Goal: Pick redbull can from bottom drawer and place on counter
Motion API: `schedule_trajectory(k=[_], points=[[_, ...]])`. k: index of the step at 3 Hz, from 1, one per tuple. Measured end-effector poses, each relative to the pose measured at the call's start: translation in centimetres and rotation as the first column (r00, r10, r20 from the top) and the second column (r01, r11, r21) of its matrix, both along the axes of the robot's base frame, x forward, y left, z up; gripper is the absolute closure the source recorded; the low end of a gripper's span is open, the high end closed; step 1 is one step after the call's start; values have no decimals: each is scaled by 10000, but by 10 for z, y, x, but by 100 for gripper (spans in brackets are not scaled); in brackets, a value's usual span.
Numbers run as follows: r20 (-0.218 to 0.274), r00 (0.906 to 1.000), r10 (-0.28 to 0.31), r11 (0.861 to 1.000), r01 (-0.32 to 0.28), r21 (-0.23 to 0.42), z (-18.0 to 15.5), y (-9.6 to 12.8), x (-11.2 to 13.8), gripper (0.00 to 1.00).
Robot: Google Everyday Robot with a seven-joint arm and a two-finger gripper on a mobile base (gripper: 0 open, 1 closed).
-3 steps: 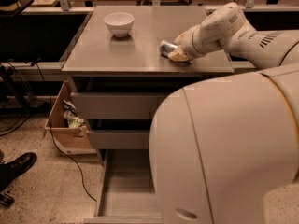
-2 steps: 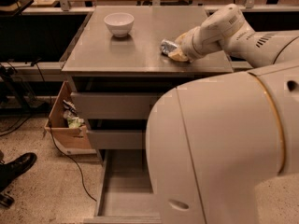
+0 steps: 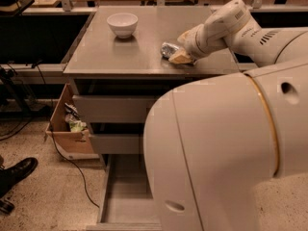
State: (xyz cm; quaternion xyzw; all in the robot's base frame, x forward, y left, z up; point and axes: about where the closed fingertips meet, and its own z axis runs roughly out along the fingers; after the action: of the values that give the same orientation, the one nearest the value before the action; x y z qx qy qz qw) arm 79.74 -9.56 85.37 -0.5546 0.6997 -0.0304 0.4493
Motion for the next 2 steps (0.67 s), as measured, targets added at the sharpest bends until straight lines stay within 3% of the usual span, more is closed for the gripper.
schedule_trajectory(k=[2], points=[[-3,10000,44,10000,-44,3,10,1,2,0]])
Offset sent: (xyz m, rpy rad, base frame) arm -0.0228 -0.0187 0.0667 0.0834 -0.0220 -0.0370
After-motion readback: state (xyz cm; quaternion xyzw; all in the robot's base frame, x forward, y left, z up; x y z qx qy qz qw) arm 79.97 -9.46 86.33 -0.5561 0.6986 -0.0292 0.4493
